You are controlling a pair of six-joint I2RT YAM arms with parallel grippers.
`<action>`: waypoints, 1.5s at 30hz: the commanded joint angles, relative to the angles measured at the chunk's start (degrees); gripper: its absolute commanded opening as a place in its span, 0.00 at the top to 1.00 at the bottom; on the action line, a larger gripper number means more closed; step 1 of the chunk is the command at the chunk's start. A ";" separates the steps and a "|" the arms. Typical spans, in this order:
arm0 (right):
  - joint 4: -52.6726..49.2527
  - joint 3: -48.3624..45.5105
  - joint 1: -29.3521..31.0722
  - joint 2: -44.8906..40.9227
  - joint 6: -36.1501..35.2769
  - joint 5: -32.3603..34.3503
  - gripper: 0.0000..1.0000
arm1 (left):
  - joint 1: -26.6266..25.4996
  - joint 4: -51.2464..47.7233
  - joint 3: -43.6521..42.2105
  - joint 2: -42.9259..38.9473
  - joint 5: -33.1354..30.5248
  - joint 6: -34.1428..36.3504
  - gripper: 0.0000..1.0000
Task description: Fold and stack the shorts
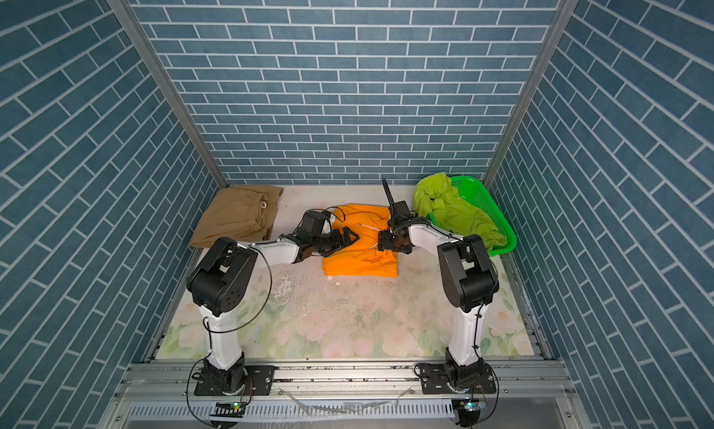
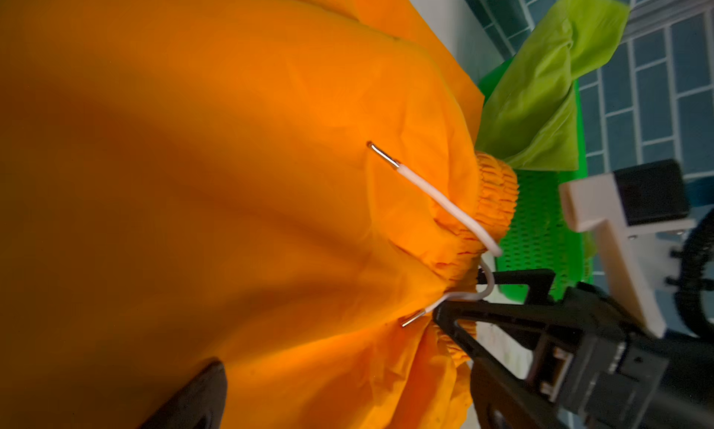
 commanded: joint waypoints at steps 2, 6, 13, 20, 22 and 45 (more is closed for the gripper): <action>-0.60 -1.50 0.12 -9.45 -0.84 -0.72 0.01 | 0.36 -15.30 7.37 -7.63 -11.73 16.77 0.00; -0.71 -3.34 -0.16 -13.20 -0.82 -0.17 0.01 | 4.51 -22.75 12.27 -4.54 -10.49 21.17 0.00; 0.64 -6.71 -0.85 -16.60 -1.10 -0.62 0.01 | 6.97 -21.41 13.62 1.14 -3.66 20.24 0.01; 2.17 -9.67 -1.85 -17.77 -0.36 -2.07 0.01 | 6.99 -22.51 16.69 7.41 1.33 18.28 0.04; 2.51 -10.36 -2.19 -18.29 -0.15 -2.03 0.01 | 6.91 -23.29 17.41 8.68 1.88 18.08 0.09; 7.19 -12.31 -2.33 -21.96 3.90 -5.70 0.01 | 9.15 -59.06 41.80 13.31 -16.38 35.26 1.00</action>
